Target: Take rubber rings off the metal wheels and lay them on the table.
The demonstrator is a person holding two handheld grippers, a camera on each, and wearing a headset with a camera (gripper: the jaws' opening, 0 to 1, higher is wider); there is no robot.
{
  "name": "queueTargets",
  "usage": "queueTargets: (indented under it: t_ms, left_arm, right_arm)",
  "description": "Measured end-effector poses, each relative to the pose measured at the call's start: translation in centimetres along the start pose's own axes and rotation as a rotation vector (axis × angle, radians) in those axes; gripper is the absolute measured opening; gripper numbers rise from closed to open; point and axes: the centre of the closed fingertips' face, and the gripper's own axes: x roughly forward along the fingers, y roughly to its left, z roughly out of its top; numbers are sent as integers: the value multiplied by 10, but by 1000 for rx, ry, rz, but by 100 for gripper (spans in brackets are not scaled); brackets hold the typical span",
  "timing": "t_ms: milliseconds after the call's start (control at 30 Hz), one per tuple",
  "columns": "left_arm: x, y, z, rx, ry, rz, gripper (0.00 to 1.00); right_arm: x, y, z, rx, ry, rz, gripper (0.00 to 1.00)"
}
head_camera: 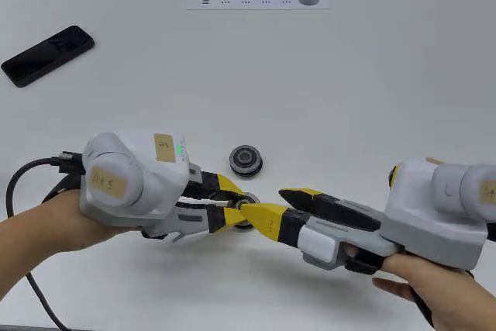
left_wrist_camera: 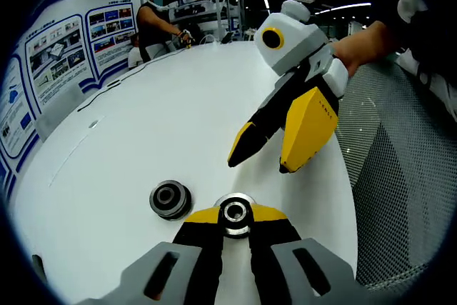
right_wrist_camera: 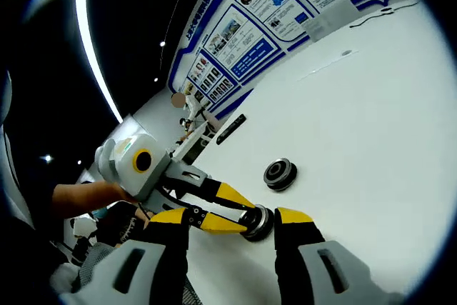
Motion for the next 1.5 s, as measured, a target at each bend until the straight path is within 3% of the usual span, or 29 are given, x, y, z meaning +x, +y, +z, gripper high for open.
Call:
queueTargets:
  t_ms: [133, 200, 567, 1133, 1500]
  left_arm:
    - [0, 0, 0, 1, -1, -1, 13]
    - [0, 0, 0, 0, -3, -2, 13]
    - [0, 1, -1, 9, -4, -3, 13]
    - [0, 0, 0, 10, -4, -4, 13]
    - [0, 0, 0, 10, -4, -5, 13]
  right_arm:
    - [5, -5, -7, 51, 32, -28, 48]
    - [7, -6, -8, 110, 32, -37, 46]
    - [14, -10, -14, 184, 51, -56, 45]
    - [17, -6, -22, 216, 75, -55, 45]
    - [15, -4, -19, 223, 64, -53, 45]
